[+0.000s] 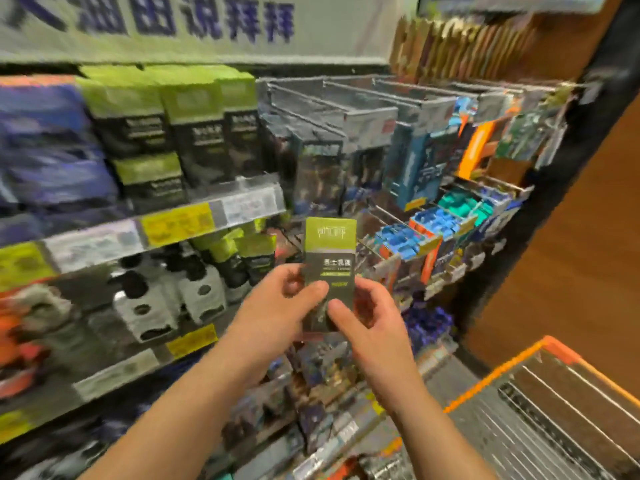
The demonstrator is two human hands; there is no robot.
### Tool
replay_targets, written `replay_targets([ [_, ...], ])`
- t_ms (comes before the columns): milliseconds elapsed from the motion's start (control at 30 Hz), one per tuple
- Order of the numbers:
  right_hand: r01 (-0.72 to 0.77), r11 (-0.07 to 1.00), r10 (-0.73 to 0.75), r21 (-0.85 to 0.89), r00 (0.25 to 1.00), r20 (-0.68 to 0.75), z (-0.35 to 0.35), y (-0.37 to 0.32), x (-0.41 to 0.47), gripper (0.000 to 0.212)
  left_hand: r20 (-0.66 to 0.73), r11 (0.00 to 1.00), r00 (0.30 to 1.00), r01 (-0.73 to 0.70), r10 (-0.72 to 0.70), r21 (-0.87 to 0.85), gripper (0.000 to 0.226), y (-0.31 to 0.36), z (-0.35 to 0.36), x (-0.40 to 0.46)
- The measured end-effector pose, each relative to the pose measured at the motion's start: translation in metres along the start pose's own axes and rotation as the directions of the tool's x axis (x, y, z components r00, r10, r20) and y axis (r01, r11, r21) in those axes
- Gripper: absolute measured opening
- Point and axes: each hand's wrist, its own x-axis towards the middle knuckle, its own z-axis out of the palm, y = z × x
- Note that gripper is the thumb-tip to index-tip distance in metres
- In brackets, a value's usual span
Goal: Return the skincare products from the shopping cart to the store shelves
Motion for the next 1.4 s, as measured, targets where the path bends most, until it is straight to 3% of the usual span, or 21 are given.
replay_targets([
  [67, 0.095, 0.979, -0.087, -0.178, 0.995, 0.053, 0.019, -0.018, 0.011, 0.046, -0.086, 0.998, 0.994, -0.064, 0.061, -0.028, 0.016, 0.011, -0.018, -0.001],
  [167, 0.207, 0.929, -0.175, -0.308, 0.976, 0.131, 0.045, -0.052, 0.027, 0.047, -0.166, 0.989, 0.979, -0.133, 0.122, -0.062, 0.025, 0.029, -0.039, 0.001],
  [300, 0.298, 0.884, -0.259, -0.36, 0.954, 0.153, 0.071, -0.089, 0.049, 0.048, -0.216, 0.971, 0.948, -0.239, 0.234, 0.006, 0.032, 0.055, -0.06, 0.006],
  [400, 0.32, 0.888, -0.312, -0.331, 0.947, 0.081, 0.084, -0.109, 0.062, 0.041, -0.199, 0.958, 0.938, -0.287, 0.285, 0.02, 0.036, 0.074, -0.073, 0.01],
  [533, 0.341, 0.895, -0.365, -0.287, 0.931, -0.031, 0.097, -0.133, 0.089, 0.046, -0.232, 0.945, 0.918, -0.326, 0.323, 0.027, 0.031, 0.089, -0.086, 0.013],
  [767, 0.272, 0.917, -0.316, -0.292, 0.942, -0.115, 0.111, -0.155, 0.127, 0.052, -0.222, 0.967, 0.944, -0.254, 0.246, -0.006, 0.013, 0.092, -0.102, 0.017],
  [967, 0.218, 0.913, -0.269, -0.345, 0.957, -0.107, 0.125, -0.145, 0.146, 0.056, -0.182, 0.978, 0.961, -0.21, 0.208, 0.009, 0.013, 0.09, -0.112, 0.021],
  [1400, 0.166, 0.886, -0.177, -0.434, 0.984, 0.016, 0.134, -0.124, 0.168, 0.062, -0.133, 0.979, 0.97, -0.201, 0.202, 0.019, 0.013, 0.081, -0.128, 0.035],
])
